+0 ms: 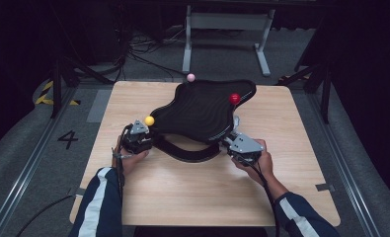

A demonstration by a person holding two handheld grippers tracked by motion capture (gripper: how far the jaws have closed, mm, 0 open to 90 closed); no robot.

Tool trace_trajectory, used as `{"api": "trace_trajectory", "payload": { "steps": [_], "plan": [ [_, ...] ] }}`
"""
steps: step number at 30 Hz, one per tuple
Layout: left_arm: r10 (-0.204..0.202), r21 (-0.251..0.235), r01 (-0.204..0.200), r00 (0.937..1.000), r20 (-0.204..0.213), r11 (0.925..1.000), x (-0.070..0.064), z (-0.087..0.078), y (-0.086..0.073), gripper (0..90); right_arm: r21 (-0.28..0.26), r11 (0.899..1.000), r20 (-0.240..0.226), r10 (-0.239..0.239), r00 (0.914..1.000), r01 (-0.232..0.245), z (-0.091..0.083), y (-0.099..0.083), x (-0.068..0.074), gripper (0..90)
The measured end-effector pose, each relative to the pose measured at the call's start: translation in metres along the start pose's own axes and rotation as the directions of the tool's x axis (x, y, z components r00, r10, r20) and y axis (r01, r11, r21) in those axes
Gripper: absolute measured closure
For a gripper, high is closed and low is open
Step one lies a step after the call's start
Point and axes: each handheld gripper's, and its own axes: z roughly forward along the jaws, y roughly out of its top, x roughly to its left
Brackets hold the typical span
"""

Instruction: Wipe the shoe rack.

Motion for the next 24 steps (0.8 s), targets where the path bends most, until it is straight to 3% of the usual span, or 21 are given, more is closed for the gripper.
{"api": "trace_trajectory", "payload": {
  "steps": [7,11,17,24],
  "plan": [
    [0.002,-0.001,-0.002,0.9998,0.018,1.0000,0.000,0.000,0.000,72.0,0.073,0.996,-0.064,0.047,0.9968,-0.043,0.020,-0.016,0.009,75.3],
    [0.003,0.000,-0.003,0.9998,0.018,1.0000,0.000,0.000,0.000,71.8,0.105,0.994,-0.089,0.049,0.9949,-0.039,0.027,-0.021,0.012,75.1],
    [-0.003,-0.005,0.003,0.9997,0.023,1.0000,0.000,0.000,0.000,71.2,0.112,0.990,-0.110,0.100,0.9889,-0.087,0.029,-0.026,0.011,76.4],
    [-0.017,-0.005,0.017,0.9991,0.040,0.9998,0.000,0.000,0.000,69.2,0.120,0.990,-0.122,0.091,0.9884,-0.076,0.029,-0.027,0.010,76.5]
  ]
}}
